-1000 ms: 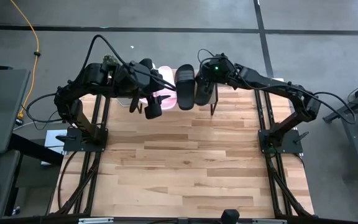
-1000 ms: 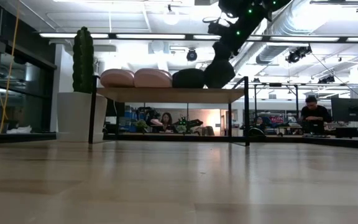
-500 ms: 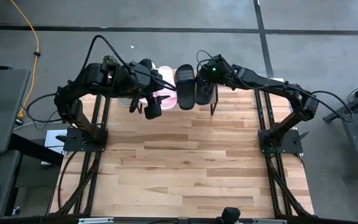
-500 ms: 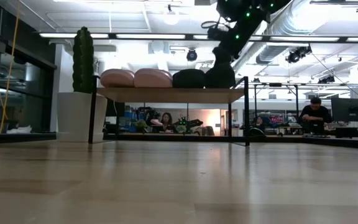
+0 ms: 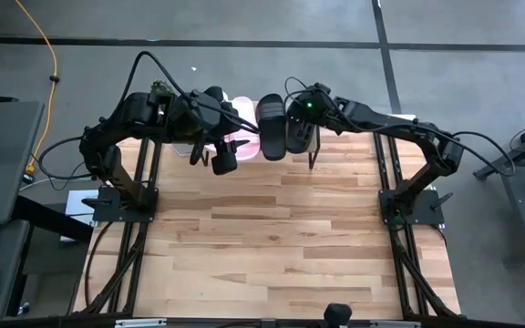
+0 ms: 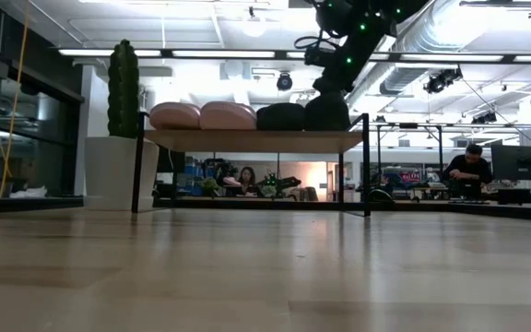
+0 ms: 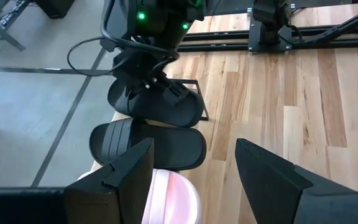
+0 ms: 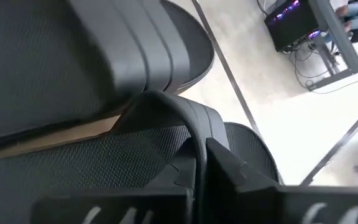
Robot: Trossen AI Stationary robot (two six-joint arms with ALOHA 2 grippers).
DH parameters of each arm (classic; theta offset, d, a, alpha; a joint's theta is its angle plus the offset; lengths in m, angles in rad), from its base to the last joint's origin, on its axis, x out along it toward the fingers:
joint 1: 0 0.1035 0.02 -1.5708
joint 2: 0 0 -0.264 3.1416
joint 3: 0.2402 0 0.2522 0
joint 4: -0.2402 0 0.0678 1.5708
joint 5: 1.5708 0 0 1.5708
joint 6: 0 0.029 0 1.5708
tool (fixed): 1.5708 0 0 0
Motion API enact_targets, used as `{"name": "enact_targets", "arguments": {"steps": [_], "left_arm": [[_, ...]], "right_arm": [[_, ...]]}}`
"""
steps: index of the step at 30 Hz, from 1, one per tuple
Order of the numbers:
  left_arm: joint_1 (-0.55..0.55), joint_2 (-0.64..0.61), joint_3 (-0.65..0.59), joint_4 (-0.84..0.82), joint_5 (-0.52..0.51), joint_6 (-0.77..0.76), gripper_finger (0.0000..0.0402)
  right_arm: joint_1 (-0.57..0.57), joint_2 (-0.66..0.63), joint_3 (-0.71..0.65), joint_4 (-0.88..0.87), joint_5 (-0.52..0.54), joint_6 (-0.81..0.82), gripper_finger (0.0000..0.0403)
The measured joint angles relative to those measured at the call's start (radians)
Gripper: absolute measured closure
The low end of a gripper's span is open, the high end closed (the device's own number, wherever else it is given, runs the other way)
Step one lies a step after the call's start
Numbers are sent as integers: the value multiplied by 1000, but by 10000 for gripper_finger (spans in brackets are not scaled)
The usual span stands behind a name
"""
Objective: Pick and place slides into the shelf
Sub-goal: Put the black slipper on the shelf
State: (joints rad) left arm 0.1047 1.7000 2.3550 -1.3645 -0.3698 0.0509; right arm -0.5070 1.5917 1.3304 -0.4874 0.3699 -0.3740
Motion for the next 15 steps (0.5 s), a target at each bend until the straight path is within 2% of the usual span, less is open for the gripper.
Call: {"name": "enact_targets", "arguments": {"steps": [15], "left_arm": [[0,0,0,0,0,-1,188]], "right_arm": [[10,2,-2,-6,-27,-141,402]]}}
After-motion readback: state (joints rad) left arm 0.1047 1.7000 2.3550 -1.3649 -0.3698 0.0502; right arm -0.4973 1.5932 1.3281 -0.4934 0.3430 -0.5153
